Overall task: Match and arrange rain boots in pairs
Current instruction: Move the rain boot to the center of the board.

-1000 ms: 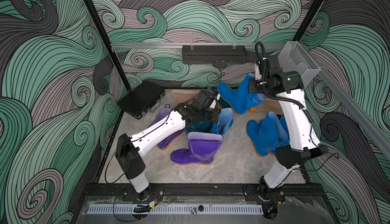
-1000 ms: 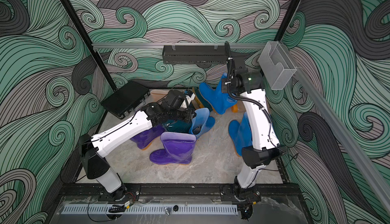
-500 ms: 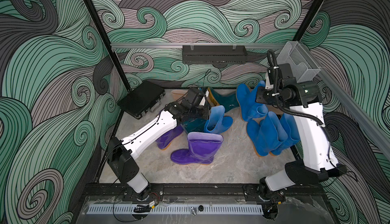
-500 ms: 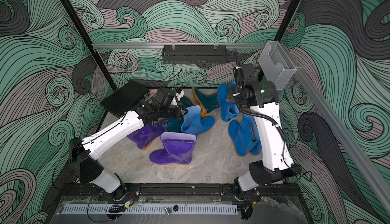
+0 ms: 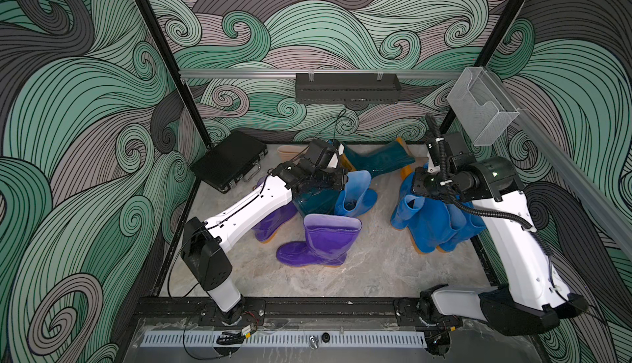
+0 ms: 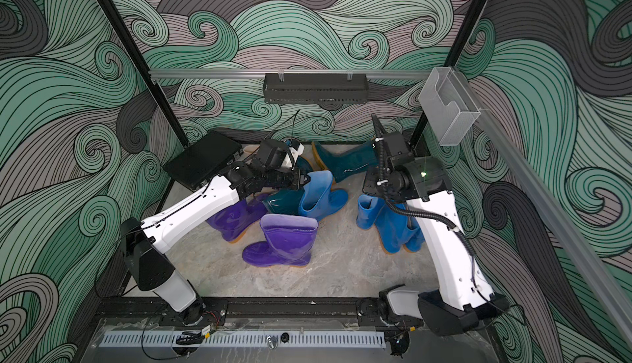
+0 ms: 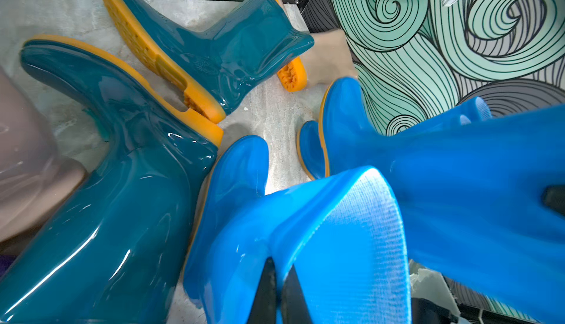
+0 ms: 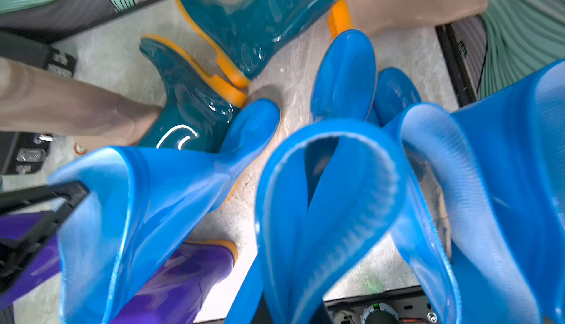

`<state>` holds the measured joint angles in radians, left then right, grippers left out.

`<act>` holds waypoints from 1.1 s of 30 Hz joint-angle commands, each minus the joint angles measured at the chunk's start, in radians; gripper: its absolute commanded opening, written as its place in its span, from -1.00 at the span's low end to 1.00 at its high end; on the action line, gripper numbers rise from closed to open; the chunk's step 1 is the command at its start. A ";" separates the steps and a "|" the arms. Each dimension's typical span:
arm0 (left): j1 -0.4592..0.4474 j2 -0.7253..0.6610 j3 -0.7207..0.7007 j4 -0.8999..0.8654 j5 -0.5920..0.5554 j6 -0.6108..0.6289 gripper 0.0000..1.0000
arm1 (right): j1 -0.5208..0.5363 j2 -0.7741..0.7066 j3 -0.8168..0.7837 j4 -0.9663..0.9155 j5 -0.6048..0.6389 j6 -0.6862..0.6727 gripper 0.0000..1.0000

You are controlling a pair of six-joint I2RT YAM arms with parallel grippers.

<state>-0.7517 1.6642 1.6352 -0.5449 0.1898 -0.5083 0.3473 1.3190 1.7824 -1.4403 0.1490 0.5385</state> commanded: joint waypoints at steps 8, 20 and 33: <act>-0.055 0.024 0.113 0.157 0.063 -0.103 -1.00 | 0.014 -0.043 -0.160 0.158 -0.156 0.047 -1.00; -0.095 0.036 0.071 0.262 0.108 -0.315 -1.00 | -0.033 -0.059 -0.251 0.209 -0.191 -0.052 -0.17; -0.092 -0.014 0.119 0.057 0.037 -0.058 -0.01 | -0.044 -0.163 -0.342 0.333 -0.310 0.030 0.85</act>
<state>-0.8429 1.7027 1.7199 -0.4290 0.2516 -0.6674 0.3050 1.1503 1.4551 -1.1625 -0.0967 0.5247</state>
